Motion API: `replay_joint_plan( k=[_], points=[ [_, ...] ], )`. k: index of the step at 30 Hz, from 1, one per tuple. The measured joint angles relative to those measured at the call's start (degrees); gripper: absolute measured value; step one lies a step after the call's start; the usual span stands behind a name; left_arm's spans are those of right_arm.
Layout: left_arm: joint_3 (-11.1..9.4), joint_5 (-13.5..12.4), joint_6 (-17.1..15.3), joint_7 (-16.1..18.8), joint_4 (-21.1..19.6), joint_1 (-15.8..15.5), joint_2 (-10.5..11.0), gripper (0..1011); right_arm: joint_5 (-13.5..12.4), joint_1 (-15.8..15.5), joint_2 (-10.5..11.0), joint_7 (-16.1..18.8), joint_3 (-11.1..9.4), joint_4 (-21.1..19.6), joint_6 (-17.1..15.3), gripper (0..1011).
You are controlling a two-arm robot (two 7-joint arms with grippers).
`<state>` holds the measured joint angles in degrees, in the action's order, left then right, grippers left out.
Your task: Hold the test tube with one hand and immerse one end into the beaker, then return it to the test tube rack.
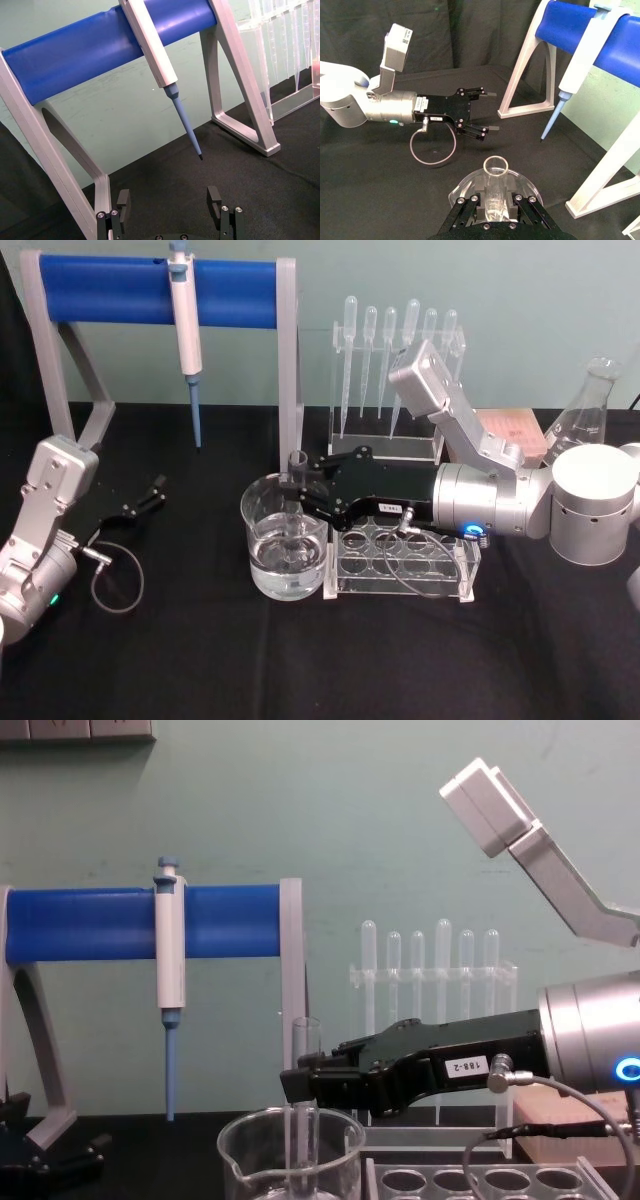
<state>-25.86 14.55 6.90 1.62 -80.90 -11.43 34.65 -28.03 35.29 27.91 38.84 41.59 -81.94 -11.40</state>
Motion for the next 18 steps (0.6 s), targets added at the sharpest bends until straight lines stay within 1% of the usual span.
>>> replay_joint_plan(
  k=[18],
  points=[
    [0.0,0.0,0.0,0.0,0.0,0.0,0.0,1000,0.0,0.0,0.0,0.0,0.0,0.0,0.0,239]
  ],
)
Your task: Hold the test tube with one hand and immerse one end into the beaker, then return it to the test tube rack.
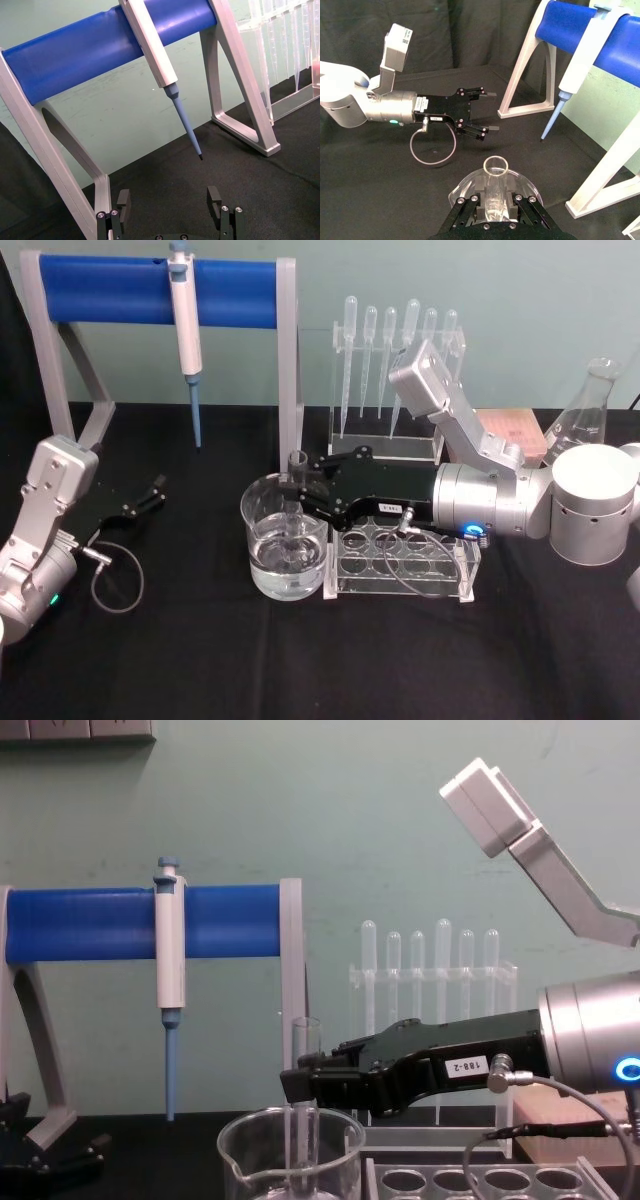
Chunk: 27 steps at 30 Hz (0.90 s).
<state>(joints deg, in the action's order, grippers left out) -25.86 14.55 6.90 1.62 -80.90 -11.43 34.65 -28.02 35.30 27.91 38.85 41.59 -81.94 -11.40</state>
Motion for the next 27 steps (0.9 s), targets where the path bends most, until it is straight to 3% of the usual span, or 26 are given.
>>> replay_joint_plan(
  k=[22,27],
  points=[
    [0.0,0.0,0.0,0.0,0.0,0.0,0.0,1000,0.1,0.0,0.0,0.0,0.0,0.0,0.0,239],
    [0.0,0.0,0.0,0.0,0.0,0.0,0.0,1000,0.7,-0.1,0.3,-0.6,-0.7,-1.6,-0.1,239]
  ],
)
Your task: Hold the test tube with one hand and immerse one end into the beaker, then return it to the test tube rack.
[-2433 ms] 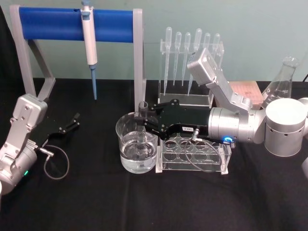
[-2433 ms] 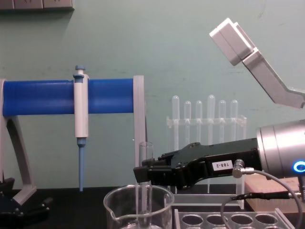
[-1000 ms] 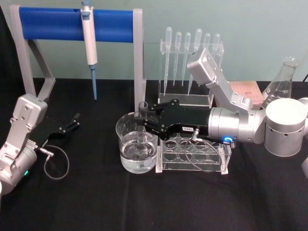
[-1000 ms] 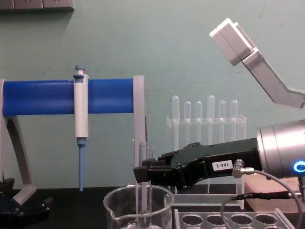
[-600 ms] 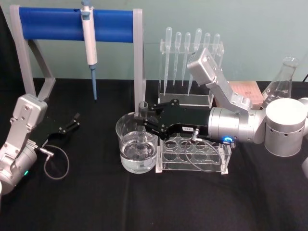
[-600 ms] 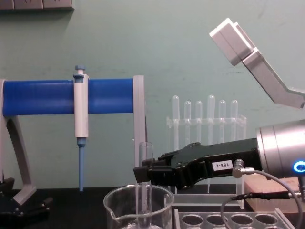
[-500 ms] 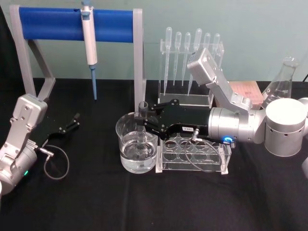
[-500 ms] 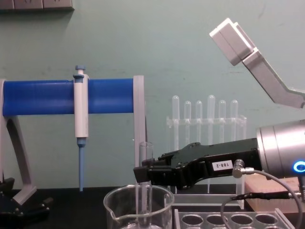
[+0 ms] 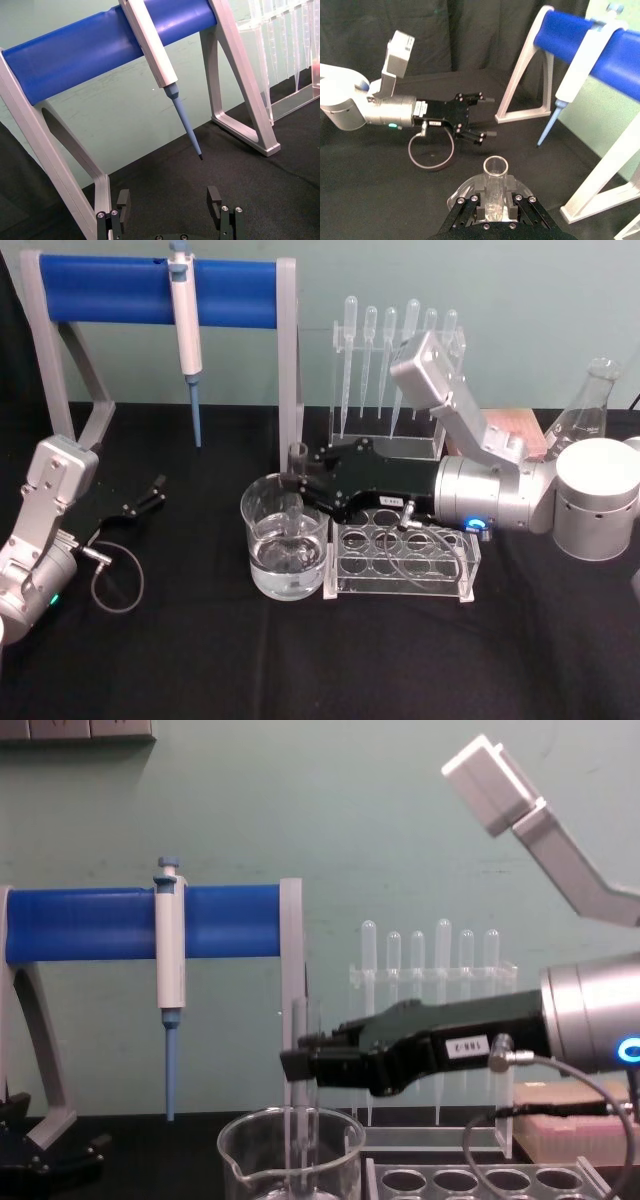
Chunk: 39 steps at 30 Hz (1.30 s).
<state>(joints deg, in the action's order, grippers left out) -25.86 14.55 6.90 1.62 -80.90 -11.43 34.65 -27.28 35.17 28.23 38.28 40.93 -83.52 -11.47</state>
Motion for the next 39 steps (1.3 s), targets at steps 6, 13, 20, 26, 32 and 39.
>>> replay_joint_plan(
  k=[6,13,20,26,32,39],
  points=[
    [0.0,0.0,0.0,0.0,0.0,0.0,0.0,1000,-0.2,-0.4,1.1,-0.5,-1.7,-3.2,0.0,239],
    [0.0,0.0,0.0,0.0,0.0,0.0,0.0,1000,-0.3,-0.7,2.7,-0.9,-2.9,-7.7,-0.1,238],
    [0.0,0.0,0.0,0.0,0.0,0.0,0.0,1000,-0.7,-1.3,4.4,-1.7,-4.4,-11.8,-0.5,239],
    [0.0,0.0,0.0,0.0,0.0,0.0,0.0,1000,-2.2,-2.3,6.8,-2.6,-6.3,-16.1,-2.2,239],
    [0.0,0.0,0.0,0.0,0.0,0.0,0.0,1000,-5.1,-3.8,9.7,-3.4,-8.4,-20.1,-4.6,239],
    [0.0,0.0,0.0,0.0,0.0,0.0,0.0,1000,-8.6,-7.9,14.9,-5.2,-12.0,-25.8,-5.1,239]
  ],
)
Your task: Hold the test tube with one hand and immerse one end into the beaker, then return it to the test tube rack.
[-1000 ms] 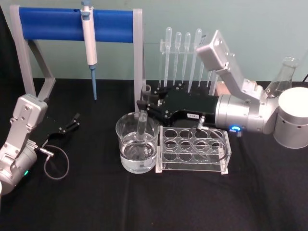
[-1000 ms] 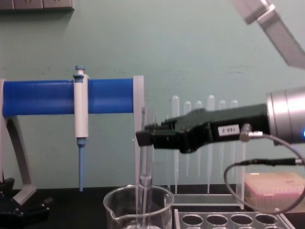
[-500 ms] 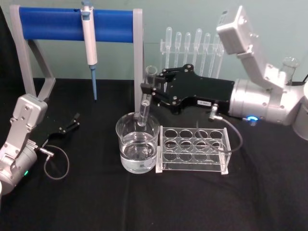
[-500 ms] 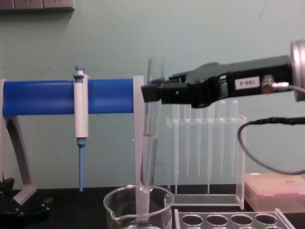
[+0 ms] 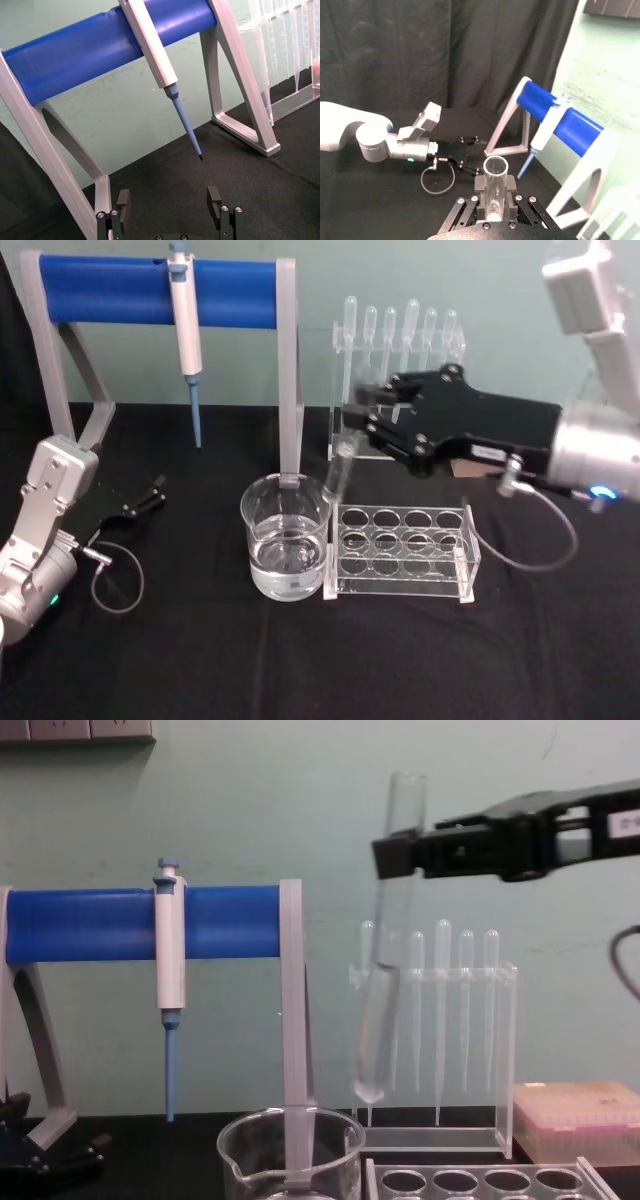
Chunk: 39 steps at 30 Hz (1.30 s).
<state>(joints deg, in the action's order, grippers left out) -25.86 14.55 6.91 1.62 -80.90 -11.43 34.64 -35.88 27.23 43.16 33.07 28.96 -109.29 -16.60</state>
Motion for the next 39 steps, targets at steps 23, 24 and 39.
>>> replay_joint_plan(
  k=[23,24,39],
  points=[
    [0.0,0.0,0.0,0.0,0.0,0.0,0.0,1000,-2.3,-10.3,4.5,-2.1,-5.3,2.9,6.2,239],
    [0.0,0.0,0.0,0.0,0.0,0.0,0.0,1000,-2.2,-10.3,4.3,-2.1,-5.3,3.2,6.2,239],
    [0.0,0.0,0.0,0.0,0.0,0.0,0.0,1000,-0.6,-9.8,1.8,-1.4,-4.2,6.8,6.3,239]
  ],
)
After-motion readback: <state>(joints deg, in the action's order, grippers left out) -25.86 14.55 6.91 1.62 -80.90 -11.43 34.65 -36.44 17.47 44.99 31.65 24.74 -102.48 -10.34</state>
